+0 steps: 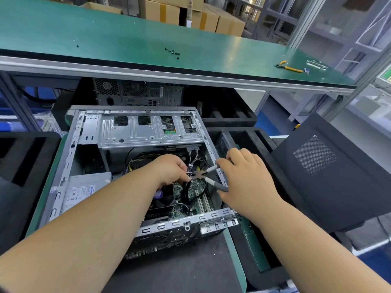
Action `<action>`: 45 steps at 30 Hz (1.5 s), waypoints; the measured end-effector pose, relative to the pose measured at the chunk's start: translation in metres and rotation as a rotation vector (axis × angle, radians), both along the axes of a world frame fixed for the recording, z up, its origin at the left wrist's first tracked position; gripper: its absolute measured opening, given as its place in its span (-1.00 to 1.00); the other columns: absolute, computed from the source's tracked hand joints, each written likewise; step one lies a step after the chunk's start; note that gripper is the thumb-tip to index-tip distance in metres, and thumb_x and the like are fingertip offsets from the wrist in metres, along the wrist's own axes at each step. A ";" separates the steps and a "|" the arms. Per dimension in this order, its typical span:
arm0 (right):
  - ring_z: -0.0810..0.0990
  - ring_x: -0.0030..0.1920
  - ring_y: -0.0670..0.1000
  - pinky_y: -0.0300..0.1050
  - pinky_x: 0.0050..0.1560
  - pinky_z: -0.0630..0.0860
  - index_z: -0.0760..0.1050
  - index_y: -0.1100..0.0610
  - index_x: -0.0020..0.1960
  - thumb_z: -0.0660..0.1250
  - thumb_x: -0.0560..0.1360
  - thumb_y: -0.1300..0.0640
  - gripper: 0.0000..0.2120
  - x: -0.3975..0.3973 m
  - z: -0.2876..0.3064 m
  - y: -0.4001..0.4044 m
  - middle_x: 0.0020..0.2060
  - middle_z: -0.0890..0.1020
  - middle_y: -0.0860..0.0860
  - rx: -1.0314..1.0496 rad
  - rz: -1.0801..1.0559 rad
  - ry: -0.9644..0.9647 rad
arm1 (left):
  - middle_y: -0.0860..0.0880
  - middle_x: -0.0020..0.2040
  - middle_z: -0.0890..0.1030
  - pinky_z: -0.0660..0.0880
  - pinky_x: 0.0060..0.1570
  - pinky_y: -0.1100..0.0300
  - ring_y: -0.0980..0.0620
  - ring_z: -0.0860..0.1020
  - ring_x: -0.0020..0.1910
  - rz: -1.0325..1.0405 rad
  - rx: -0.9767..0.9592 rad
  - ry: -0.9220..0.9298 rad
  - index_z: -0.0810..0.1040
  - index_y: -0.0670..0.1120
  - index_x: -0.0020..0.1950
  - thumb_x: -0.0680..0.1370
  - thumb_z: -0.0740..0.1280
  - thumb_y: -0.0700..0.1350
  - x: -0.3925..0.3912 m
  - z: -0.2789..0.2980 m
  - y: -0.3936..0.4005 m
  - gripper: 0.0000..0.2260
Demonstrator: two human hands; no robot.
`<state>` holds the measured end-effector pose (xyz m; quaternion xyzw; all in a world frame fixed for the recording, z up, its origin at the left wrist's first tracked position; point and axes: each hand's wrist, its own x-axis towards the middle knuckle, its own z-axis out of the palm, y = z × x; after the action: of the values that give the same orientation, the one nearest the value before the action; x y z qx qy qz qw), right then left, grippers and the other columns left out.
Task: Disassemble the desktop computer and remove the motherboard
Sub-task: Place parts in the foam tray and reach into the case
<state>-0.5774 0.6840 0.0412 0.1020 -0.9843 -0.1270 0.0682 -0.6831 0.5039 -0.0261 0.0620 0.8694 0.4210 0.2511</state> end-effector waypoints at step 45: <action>0.45 -0.07 0.01 -0.13 -0.02 0.33 0.50 0.02 0.08 0.43 0.39 -0.04 -0.69 0.002 0.007 -0.020 -0.04 0.43 -0.06 0.023 -0.002 0.064 | 0.08 -0.39 0.58 0.34 -0.36 0.29 0.09 0.45 -0.40 0.015 0.018 0.066 0.65 -0.07 -0.27 0.31 0.56 -0.09 0.005 0.003 0.001 -0.87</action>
<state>-0.5752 0.6642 0.0486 0.0976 -0.9802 -0.1417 0.0982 -0.6780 0.5046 -0.0231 0.0717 0.8737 0.4284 0.2188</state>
